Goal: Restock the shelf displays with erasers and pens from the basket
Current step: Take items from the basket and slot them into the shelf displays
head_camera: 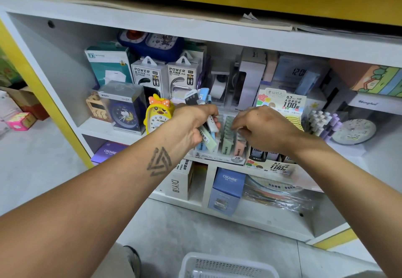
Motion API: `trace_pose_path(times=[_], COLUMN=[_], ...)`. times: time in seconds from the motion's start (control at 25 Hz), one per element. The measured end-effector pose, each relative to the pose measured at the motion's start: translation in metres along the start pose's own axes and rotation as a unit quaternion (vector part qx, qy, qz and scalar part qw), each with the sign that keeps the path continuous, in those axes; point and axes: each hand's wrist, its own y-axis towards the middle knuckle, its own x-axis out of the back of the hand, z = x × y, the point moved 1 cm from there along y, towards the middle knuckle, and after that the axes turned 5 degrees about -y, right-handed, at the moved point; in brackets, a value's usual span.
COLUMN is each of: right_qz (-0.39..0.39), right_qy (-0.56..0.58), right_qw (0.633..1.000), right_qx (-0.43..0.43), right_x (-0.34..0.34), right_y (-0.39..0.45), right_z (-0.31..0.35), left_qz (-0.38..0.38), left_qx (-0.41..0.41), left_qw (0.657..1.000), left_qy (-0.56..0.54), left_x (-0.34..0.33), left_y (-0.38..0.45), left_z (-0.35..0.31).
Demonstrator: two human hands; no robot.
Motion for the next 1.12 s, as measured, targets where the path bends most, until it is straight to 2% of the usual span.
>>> trace_pose_path(times=[0.04,0.12,0.16,0.24,0.36,0.48,0.56,0.64,0.88,1.04,1.12], right_qz=[-0.006,0.031,0.054,0.078,0.070,0.127,0.131,0.106,-0.019,-0.028,-0.012], right_qy=[0.111,0.372,0.435,0.456,0.437,0.431,0.449,0.492,0.621,0.647,0.681], right_qw=[0.993,0.924,0.894,0.883,0.892,0.890,0.880,0.856,0.749,0.727,0.699], right_qx=[-0.036,-0.086,-0.090,-0.083,-0.090,-0.078,-0.085,-0.119,-0.231,-0.229,-0.219], right_x=[0.006,0.018,0.020,0.017,0.015,0.025,0.030,0.030,0.027,0.026,0.023], right_y=[-0.003,-0.010,-0.014,-0.019,-0.023,-0.031,-0.037,-0.040,-0.030,-0.021,-0.017], right_z=[0.004,0.019,0.027,0.042,0.047,0.030,0.017,0.005,-0.015,-0.009,-0.007], left_qz=[-0.010,-0.051,-0.070,-0.085,-0.092,-0.068,-0.065,-0.055,-0.029,-0.013,-0.002], left_qx=[-0.008,-0.036,-0.049,-0.067,-0.075,-0.046,-0.033,-0.029,-0.030,-0.014,-0.004], left_qw=[1.000,0.998,0.996,0.994,0.992,0.996,0.997,0.998,0.999,1.000,1.000], left_qy=[-0.011,-0.019,-0.017,-0.024,-0.034,-0.017,0.001,-0.007,-0.010,0.004,0.013], left_x=[-0.001,-0.001,-0.002,-0.006,-0.010,-0.007,-0.002,0.000,0.000,0.000,-0.001], left_y=[0.001,0.007,0.008,0.008,0.008,0.011,0.014,0.014,0.005,0.002,-0.001], left_z=[-0.001,-0.002,-0.001,0.001,0.003,0.002,0.000,-0.001,-0.003,-0.002,-0.001])
